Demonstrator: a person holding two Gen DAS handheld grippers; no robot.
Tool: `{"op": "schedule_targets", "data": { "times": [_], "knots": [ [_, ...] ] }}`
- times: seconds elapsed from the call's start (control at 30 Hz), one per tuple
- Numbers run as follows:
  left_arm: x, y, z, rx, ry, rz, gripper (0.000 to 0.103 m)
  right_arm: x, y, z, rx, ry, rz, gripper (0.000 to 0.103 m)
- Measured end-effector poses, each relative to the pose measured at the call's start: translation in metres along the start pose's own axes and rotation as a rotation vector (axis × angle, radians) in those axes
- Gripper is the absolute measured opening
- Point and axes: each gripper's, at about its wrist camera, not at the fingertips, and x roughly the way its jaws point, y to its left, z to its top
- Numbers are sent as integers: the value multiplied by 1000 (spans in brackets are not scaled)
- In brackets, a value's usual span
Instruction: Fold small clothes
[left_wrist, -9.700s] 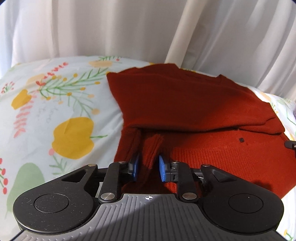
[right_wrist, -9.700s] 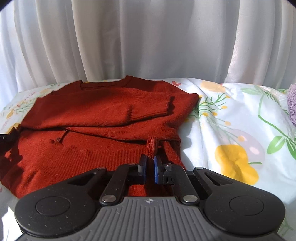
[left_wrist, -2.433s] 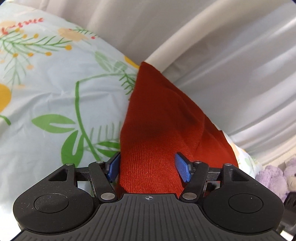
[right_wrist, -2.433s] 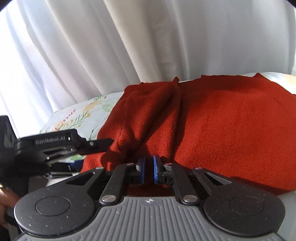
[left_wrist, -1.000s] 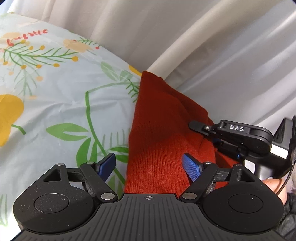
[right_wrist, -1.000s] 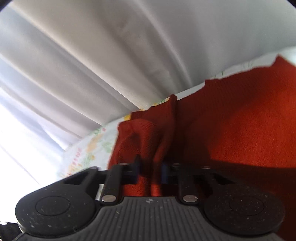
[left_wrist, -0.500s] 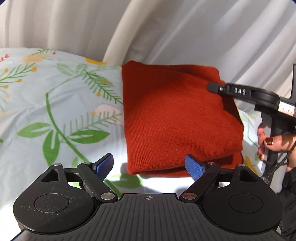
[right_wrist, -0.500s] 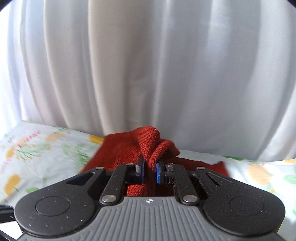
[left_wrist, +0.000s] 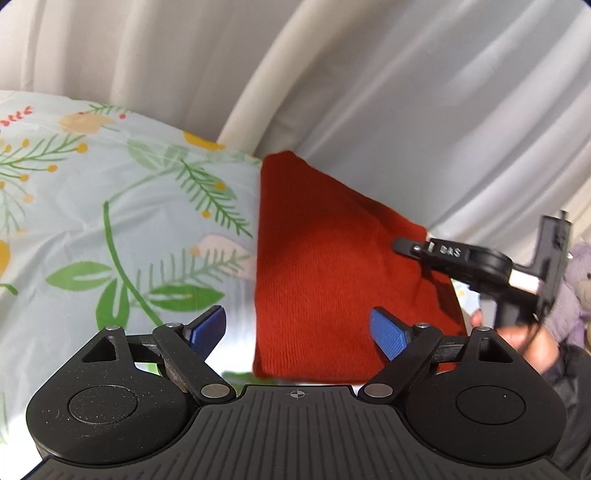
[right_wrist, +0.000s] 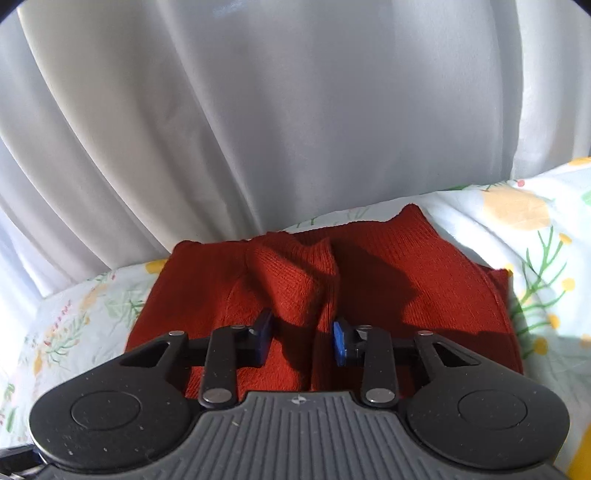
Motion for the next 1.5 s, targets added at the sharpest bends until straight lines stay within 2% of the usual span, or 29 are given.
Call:
{"op": "schedule_targets", "data": {
  "times": [0.13, 0.2, 0.27, 0.33, 0.37, 0.4, 0.43, 0.5, 0.57, 0.6, 0.63, 0.7, 0.77, 0.83, 0.93, 1.03, 1.1, 1.2, 1.23, 1.3, 1.33, 1.43, 1.5],
  "knots": [
    [19, -5, 6, 24, -48, 56, 90, -8, 25, -2, -184, -114, -41, 12],
    [35, -3, 4, 29, -5, 87, 90, -5, 27, -1, -223, -112, -108, 14],
    [41, 5, -2, 6, 22, 76, 90, 8, 26, -6, -276, -64, -194, 20],
    [36, 12, -5, -35, 16, 62, 91, 0, 26, -12, -276, -100, -221, 28],
    [35, 14, -4, -51, 10, 62, 91, -7, 26, -13, -257, -120, -237, 28],
    [33, 16, -3, -65, -1, 65, 91, -18, 27, -15, -224, -144, -236, 28],
    [32, 15, -2, -74, -16, 70, 91, -31, 27, -19, -178, -171, -200, 28],
    [32, 13, 2, -70, -36, 75, 91, -55, 29, -32, -98, -198, -39, 28],
    [35, 10, 5, -67, -37, 71, 91, -67, 33, -51, -66, -176, 106, 28],
    [36, 8, 4, -64, -34, 61, 91, -67, 35, -61, -79, -142, 123, 27],
    [40, 6, 2, -60, -23, 51, 91, -64, 38, -70, -113, -106, 99, 27],
    [48, 4, -2, -64, 25, 20, 91, -52, 40, -87, -206, -57, -21, 27],
    [48, 6, -6, -101, 49, -62, 91, -54, 34, -90, -241, -76, -30, 27],
    [44, 7, -9, -136, 40, -133, 92, -62, 26, -80, -186, -76, -35, 28],
    [38, 6, -9, -133, 29, -136, 92, -69, -3, -60, -9, -88, -8, 31],
    [33, 6, -9, -127, 25, -140, 92, -53, -36, -42, 168, -4, 91, 38],
    [29, 4, -8, -95, 27, -134, 92, -34, -53, -34, 276, 55, 158, 39],
    [23, -1, -11, -41, 36, -128, 93, -15, -60, -25, 368, 72, 232, 39],
    [21, -3, -13, -20, 39, -124, 93, -12, -56, -23, 357, 77, 243, 39],
    [16, -9, -19, 43, 39, -115, 93, -5, -40, -18, 272, 85, 204, 28],
    [15, -12, -23, 78, 36, -107, 94, -3, -30, -15, 197, 82, 166, 14],
    [18, -22, -32, 166, 66, -78, 94, -15, 8, -10, -71, 22, 6, 10],
    [21, -28, -37, 193, 74, -70, 94, -31, 28, -6, -233, -84, -77, 10]
  ]
}}
